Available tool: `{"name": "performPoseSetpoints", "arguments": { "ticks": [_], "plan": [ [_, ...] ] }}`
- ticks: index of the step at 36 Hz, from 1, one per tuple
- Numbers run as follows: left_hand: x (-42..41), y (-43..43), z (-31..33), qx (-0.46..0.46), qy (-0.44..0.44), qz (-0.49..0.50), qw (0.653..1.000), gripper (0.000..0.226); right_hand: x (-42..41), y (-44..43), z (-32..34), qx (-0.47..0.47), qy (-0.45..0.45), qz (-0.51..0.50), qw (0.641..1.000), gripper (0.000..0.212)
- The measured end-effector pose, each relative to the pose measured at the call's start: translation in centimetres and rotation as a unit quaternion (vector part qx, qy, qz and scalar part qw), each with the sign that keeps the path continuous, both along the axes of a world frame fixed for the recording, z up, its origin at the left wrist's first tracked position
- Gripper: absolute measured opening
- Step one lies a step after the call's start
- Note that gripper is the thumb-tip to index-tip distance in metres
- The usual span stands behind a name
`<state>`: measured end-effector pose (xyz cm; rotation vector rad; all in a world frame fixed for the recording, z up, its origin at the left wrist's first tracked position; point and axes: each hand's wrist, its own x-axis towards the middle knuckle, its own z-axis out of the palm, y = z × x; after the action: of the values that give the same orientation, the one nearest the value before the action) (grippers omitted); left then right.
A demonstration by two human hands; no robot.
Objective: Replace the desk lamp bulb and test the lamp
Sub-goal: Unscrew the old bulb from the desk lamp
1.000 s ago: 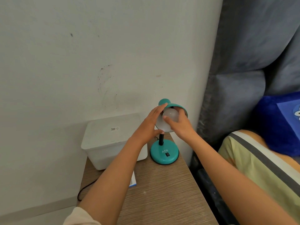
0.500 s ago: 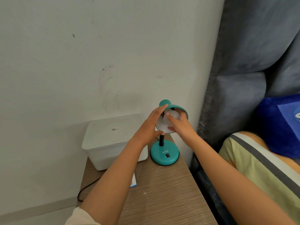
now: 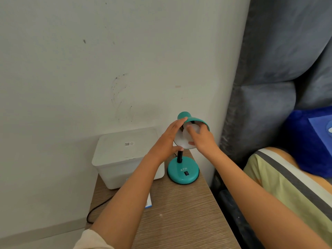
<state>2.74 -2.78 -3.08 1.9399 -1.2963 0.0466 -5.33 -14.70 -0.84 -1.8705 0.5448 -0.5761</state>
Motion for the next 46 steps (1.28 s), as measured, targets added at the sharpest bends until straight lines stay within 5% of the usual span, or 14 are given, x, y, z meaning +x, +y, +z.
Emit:
{"name": "performPoseSetpoints", "arguments": {
  "ticks": [23, 32, 36, 40, 46],
  "plan": [
    [-0.3, 0.1, 0.5, 0.001, 0.012, 0.0, 1.0, 0.099, -0.6, 0.3, -0.7, -0.11, -0.017, 0.015, 0.994, 0.055],
    [-0.1, -0.1, 0.2, -0.003, 0.015, 0.002, 1.0, 0.1, -0.3, 0.4, -0.8, -0.006, 0.027, 0.017, 0.999, 0.057],
    [0.1, -0.2, 0.1, -0.006, 0.014, 0.006, 1.0, 0.1, -0.2, 0.5, -1.5, -0.04, 0.01, -0.01, 0.999, 0.063],
    [0.1, -0.2, 0.1, -0.006, 0.008, 0.004, 1.0, 0.099, -0.4, 0.5, -1.3, 0.055, -0.002, -0.008, 0.998, 0.056],
    [0.1, 0.0, 0.3, -0.004, 0.003, -0.003, 1.0, 0.099, -1.5, 0.2, -1.4, -0.015, -0.008, 0.004, 1.0, 0.047]
  ]
}}
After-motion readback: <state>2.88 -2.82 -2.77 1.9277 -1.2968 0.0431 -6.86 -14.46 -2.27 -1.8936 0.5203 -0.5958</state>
